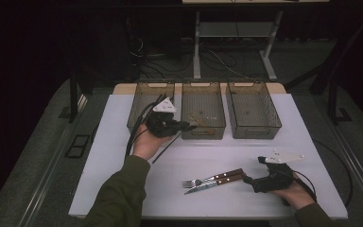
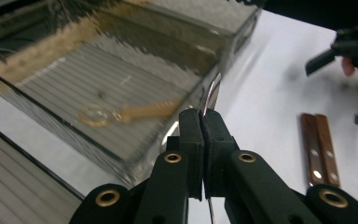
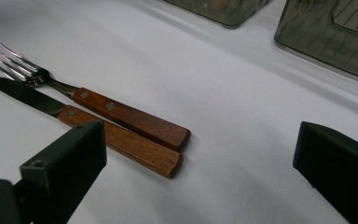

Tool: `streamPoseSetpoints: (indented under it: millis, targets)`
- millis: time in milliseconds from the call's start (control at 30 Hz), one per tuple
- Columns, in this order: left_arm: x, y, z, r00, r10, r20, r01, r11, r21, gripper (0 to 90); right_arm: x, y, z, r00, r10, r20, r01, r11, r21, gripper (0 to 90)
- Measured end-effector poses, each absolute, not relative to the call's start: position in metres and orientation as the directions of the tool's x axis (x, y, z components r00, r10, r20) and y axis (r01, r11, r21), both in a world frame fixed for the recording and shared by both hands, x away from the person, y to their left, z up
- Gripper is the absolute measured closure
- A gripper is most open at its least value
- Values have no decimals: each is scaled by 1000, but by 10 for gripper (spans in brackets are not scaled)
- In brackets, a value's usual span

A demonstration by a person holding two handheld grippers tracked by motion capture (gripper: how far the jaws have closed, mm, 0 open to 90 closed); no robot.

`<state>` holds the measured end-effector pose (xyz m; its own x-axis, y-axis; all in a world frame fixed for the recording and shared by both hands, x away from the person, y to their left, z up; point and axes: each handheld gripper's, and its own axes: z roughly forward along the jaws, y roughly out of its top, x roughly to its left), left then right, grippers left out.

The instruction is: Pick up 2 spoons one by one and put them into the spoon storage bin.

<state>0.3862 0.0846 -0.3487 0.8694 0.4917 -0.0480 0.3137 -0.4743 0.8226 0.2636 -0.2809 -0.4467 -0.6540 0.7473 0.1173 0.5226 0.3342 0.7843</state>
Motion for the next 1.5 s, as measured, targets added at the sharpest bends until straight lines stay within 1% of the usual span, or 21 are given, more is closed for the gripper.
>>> streamPoseSetpoints:
  millis: [300, 567, 967, 1200, 1267, 1300, 1333, 1433, 1500]
  targets:
    - [410, 70, -330, 866, 500, -28, 290, -456, 841, 890, 263, -278, -446, -667, 736, 114, 516, 346, 783, 23]
    - [435, 51, -323, 862, 507, 6, 268, -466, 843, 890, 262, -278, -446, -665, 738, 114, 516, 342, 785, 23]
    - [478, 31, -317, 828, 561, 7, 287, -436, 853, 890, 262, -279, -446, -665, 738, 118, 517, 341, 785, 23]
    - [496, 17, -322, 803, 596, 5, 305, -418, 856, 890, 262, -279, -445, -664, 737, 124, 519, 336, 786, 23]
    - [504, 13, -326, 796, 605, 21, 312, -440, 842, 890, 262, -279, -446, -666, 736, 123, 517, 337, 787, 23]
    - [506, 11, -328, 789, 614, 1, 324, -418, 849, 890, 262, -280, -446, -667, 735, 119, 513, 338, 789, 23]
    - [508, 11, -329, 790, 613, 9, 325, -432, 841, 890, 262, -280, -446, -666, 736, 121, 515, 337, 788, 23]
    - [510, 8, -335, 780, 626, -2, 343, -426, 837, 890, 262, -279, -446, -665, 736, 123, 516, 335, 788, 23]
    - [512, 6, -339, 783, 622, 10, 346, -448, 825, 890, 262, -280, -445, -666, 736, 123, 514, 333, 790, 23]
